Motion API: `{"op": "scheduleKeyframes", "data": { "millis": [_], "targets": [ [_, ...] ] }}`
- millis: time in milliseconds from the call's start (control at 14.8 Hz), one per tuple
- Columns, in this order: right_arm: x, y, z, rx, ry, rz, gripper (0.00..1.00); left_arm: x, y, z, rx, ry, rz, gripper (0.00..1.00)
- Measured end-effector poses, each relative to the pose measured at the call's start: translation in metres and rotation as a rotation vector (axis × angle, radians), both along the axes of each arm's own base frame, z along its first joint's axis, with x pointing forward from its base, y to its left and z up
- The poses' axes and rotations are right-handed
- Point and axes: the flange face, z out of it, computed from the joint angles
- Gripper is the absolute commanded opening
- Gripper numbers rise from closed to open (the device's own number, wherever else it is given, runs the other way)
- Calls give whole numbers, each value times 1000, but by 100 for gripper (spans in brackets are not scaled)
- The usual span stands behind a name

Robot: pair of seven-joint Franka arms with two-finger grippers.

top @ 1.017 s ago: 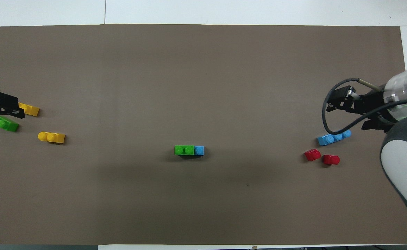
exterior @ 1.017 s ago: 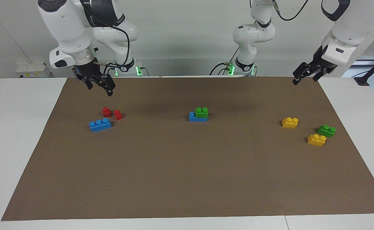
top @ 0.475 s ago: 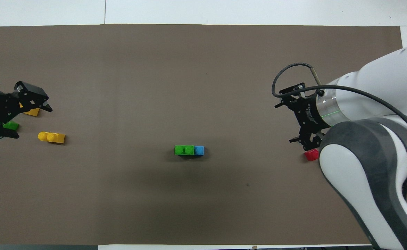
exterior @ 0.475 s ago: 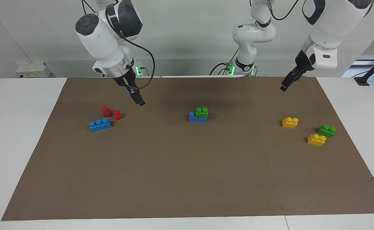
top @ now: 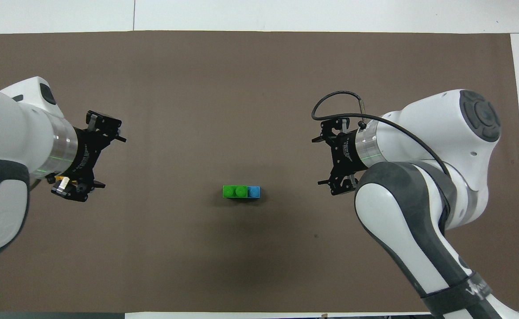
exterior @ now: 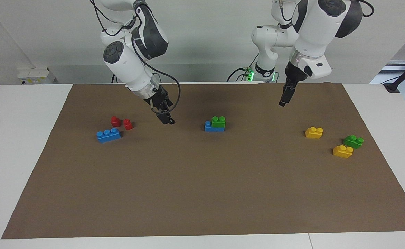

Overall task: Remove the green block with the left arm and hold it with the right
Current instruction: 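Move the left gripper and the right gripper toward the green-blue block, then close the left gripper on green while the right gripper closes on blue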

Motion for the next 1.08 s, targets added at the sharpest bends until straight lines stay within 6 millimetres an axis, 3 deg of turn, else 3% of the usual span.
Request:
{"op": "scheduleKeyframes", "data": {
  "millis": [203, 407, 610, 1085],
  "targets": [
    [-6, 18, -26, 77, 15, -80, 100, -9, -29, -15, -7, -9, 97, 100],
    [-20, 50, -53, 85, 17, -88, 100, -21, -60, -35, -14, -12, 160, 100],
    [-34, 74, -72, 70, 28, -62, 100, -29, -95, -65, -15, -2, 205, 100],
    [-50, 99, -105, 61, 41, -60, 100, -13, -133, -133, -17, 24, 403, 100]
  ]
}}
